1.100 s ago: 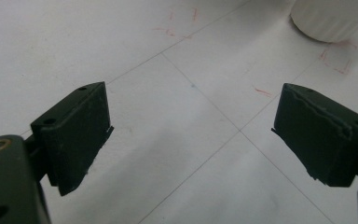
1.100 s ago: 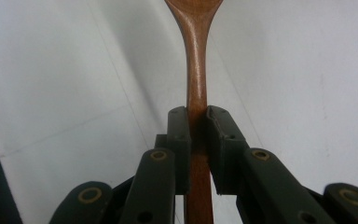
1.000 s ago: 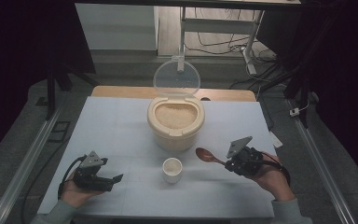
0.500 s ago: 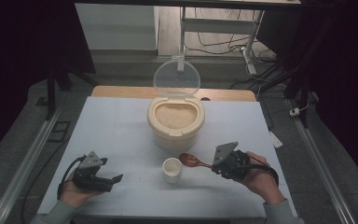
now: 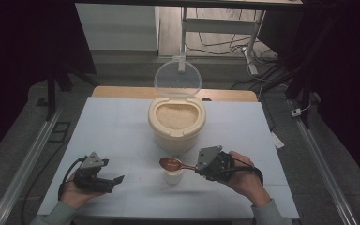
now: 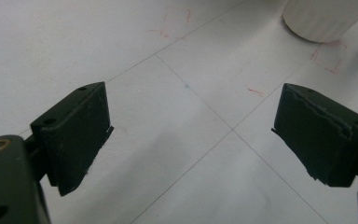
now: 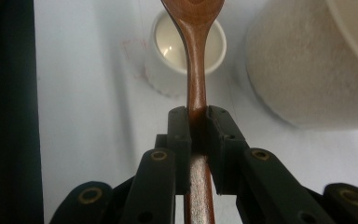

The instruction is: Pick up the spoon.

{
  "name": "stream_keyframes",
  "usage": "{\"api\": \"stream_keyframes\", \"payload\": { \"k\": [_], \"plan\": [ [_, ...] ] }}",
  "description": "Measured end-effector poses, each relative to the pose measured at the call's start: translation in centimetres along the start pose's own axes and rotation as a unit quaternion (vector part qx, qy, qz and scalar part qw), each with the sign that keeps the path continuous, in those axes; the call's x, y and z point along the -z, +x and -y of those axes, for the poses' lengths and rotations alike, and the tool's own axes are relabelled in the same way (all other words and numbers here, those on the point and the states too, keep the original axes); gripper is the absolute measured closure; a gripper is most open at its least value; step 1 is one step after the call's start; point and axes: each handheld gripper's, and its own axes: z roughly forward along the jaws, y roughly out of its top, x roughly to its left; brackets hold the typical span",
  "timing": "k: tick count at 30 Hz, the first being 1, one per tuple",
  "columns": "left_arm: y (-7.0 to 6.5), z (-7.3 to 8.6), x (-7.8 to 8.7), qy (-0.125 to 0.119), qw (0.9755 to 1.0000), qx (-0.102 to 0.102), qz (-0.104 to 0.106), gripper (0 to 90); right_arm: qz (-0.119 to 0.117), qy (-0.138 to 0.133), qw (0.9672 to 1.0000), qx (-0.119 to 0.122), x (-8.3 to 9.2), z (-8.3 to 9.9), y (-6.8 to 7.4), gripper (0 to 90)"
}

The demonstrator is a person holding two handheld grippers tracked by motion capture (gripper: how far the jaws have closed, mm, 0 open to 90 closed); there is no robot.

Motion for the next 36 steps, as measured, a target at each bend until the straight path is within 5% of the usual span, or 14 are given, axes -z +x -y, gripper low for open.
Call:
{"api": "stream_keyframes", "payload": {
  "k": [17,29,36],
  "plan": [
    [0.1,-0.1,0.2,-0.003,1.0000,0.004,0.007,10.5,0.000,-0.027,0.9992,0.029,-1.3,-3.1,0.0,79.7],
    [-0.3,-0.7,0.6,-0.005,0.9997,-0.001,0.022,10.6,-0.002,-0.032,0.9990,0.032,-1.8,-3.4,0.0,79.7],
    [-3.2,-4.8,3.0,-0.041,0.9957,-0.063,0.053,13.4,-0.002,-0.024,0.9988,0.042,-2.3,-3.7,0.1,79.6]
  ]
}}
